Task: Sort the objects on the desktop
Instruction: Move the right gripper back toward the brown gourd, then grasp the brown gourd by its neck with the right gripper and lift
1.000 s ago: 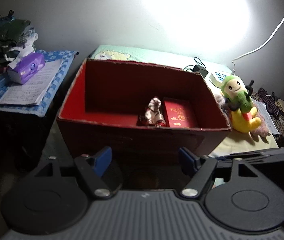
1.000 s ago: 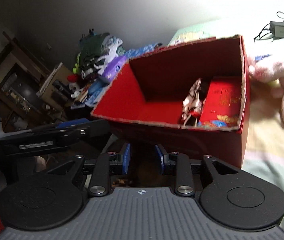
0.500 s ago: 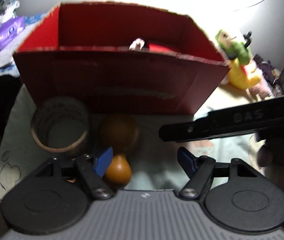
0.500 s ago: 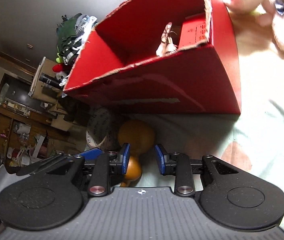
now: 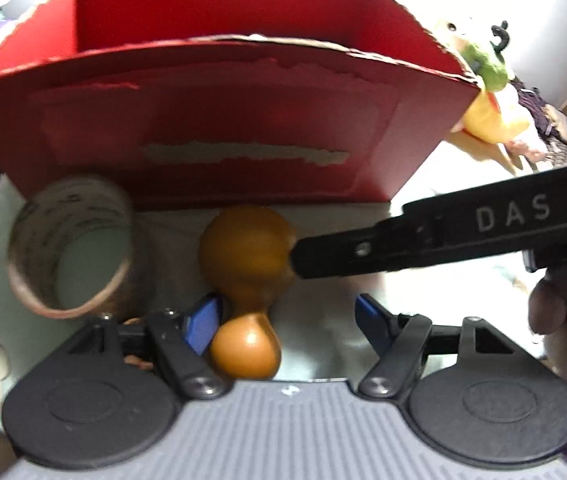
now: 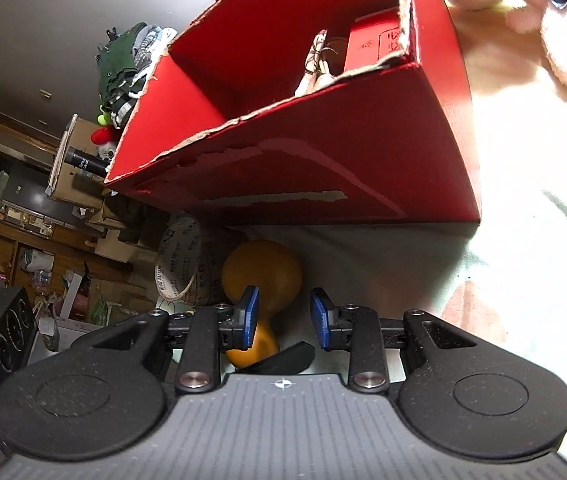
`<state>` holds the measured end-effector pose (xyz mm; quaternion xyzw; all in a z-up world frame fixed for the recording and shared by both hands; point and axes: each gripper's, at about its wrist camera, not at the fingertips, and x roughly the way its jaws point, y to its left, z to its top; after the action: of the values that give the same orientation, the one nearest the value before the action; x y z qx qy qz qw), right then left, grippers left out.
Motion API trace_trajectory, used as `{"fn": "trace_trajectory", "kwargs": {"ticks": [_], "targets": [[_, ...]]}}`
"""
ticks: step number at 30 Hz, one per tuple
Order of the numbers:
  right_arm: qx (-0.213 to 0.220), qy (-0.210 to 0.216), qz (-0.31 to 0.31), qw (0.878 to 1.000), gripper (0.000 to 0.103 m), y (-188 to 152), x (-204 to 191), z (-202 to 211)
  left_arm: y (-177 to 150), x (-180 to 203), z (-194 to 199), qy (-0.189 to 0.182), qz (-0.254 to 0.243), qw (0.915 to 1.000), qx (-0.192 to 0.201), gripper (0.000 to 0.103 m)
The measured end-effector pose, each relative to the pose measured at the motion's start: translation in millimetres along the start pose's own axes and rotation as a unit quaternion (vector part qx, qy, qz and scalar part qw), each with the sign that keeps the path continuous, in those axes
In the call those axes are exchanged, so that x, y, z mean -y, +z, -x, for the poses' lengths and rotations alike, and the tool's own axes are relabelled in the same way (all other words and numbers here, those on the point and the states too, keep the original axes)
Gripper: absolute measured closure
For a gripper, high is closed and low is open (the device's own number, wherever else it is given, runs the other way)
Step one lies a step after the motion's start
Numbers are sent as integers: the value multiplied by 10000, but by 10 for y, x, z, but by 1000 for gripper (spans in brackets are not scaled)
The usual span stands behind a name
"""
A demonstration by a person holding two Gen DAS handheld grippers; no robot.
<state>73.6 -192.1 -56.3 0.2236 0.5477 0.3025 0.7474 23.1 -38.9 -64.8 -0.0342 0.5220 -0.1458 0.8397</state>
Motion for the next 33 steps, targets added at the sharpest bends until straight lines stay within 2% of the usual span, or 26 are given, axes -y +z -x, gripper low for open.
{"fn": "trace_trajectory", "kwargs": {"ticks": [8,12,19,22,24,29,33], "targets": [[-208,-40,-5,9998,70,-12,85,-45,63,15,-211,-635,47,9975,-314,28],[-293,-51,-71,9995,69,-30,162,-31,71,127,-250,-619,-230,9973,-316,31],[-325,-100,-190,9992,68,-58,343,42,100,204,-294,-521,-345,9976,-290,37],[-352,-47,-196,9992,66,-60,361,33,123,267,-308,-501,-447,9973,-301,43],[-385,23,-267,9989,66,-58,400,30,116,290,-294,-437,-519,9973,-296,43],[-403,119,-480,9980,68,-62,495,54,137,358,-277,-503,-572,9967,-267,46],[-312,145,-571,9978,70,-97,589,185,178,503,-283,-620,-797,9946,-255,46]]}}
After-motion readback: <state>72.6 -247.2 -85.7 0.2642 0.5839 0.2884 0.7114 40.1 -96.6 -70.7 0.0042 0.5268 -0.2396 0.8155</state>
